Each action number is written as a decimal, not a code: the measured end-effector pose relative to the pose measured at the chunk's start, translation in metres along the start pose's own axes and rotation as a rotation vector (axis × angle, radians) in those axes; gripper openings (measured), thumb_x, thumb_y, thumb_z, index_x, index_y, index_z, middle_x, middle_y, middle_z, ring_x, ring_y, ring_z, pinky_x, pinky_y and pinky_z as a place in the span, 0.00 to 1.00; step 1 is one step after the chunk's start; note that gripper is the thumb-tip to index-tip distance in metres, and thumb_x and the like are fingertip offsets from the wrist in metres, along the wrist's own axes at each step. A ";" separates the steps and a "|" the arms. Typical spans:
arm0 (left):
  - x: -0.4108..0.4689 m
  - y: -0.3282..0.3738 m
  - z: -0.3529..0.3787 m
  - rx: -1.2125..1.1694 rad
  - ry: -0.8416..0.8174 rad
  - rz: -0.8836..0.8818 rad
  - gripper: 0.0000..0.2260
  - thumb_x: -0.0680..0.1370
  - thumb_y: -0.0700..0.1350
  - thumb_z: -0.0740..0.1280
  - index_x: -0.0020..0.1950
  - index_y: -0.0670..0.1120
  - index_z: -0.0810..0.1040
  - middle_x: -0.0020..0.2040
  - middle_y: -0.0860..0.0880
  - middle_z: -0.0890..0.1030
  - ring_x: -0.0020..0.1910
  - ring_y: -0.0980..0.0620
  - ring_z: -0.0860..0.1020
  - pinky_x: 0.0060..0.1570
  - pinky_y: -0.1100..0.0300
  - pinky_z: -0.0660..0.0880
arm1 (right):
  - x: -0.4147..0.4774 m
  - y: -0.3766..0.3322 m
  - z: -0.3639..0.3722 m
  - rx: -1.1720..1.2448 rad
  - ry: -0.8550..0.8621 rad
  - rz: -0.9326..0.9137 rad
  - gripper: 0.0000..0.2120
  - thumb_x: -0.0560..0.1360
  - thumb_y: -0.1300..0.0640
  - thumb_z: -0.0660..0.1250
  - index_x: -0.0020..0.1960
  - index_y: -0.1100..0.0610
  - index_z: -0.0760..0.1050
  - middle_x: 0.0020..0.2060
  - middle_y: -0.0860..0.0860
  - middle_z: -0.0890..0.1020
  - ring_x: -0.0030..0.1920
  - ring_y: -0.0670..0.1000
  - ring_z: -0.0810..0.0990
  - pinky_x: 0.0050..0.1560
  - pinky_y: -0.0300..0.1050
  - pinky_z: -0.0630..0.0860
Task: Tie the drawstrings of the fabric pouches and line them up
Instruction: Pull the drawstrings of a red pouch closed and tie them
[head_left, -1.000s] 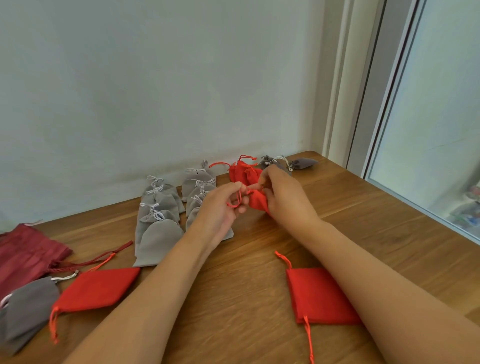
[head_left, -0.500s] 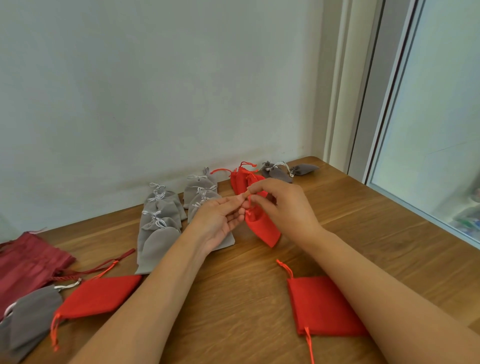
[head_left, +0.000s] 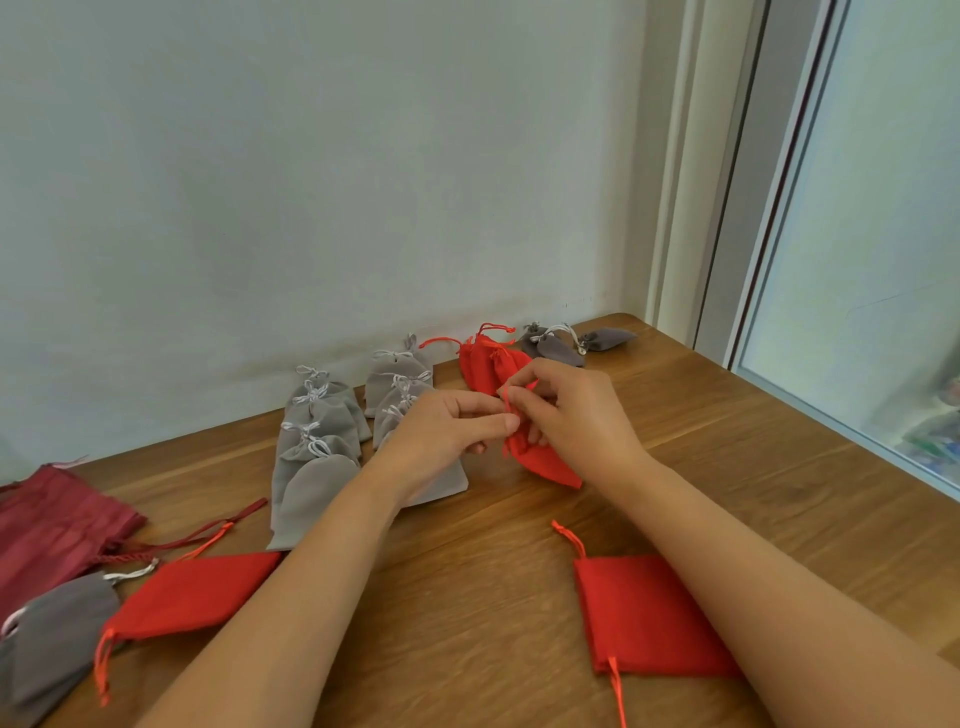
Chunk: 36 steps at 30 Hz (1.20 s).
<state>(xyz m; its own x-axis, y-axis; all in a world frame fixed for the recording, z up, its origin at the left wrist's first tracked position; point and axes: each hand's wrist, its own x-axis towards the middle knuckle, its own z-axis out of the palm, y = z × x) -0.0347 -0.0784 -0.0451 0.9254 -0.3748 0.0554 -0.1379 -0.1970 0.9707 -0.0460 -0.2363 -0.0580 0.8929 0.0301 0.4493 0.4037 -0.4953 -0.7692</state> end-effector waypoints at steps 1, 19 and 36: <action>-0.001 0.000 0.000 0.065 0.012 0.033 0.05 0.74 0.40 0.72 0.45 0.39 0.84 0.32 0.49 0.78 0.31 0.56 0.71 0.33 0.66 0.68 | 0.000 -0.001 0.000 0.004 0.002 0.012 0.04 0.77 0.58 0.68 0.46 0.57 0.81 0.28 0.47 0.81 0.26 0.45 0.78 0.31 0.39 0.76; 0.005 -0.004 0.004 -0.397 0.297 -0.168 0.04 0.72 0.36 0.72 0.44 0.43 0.83 0.32 0.51 0.77 0.27 0.59 0.69 0.24 0.71 0.66 | 0.000 -0.005 -0.011 -0.220 -0.001 -0.156 0.02 0.72 0.56 0.73 0.44 0.52 0.85 0.39 0.44 0.82 0.39 0.42 0.77 0.40 0.34 0.70; 0.000 -0.001 0.007 0.074 0.264 0.232 0.08 0.71 0.31 0.71 0.41 0.44 0.80 0.38 0.52 0.82 0.40 0.57 0.79 0.45 0.64 0.76 | 0.004 0.005 -0.014 -0.012 -0.199 -0.022 0.07 0.73 0.60 0.72 0.48 0.49 0.80 0.30 0.37 0.78 0.30 0.40 0.73 0.32 0.31 0.66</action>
<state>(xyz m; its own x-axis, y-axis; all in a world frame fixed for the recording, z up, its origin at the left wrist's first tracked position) -0.0371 -0.0843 -0.0478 0.9244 -0.1719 0.3405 -0.3715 -0.2031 0.9059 -0.0435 -0.2506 -0.0541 0.9063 0.2115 0.3659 0.4219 -0.5032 -0.7541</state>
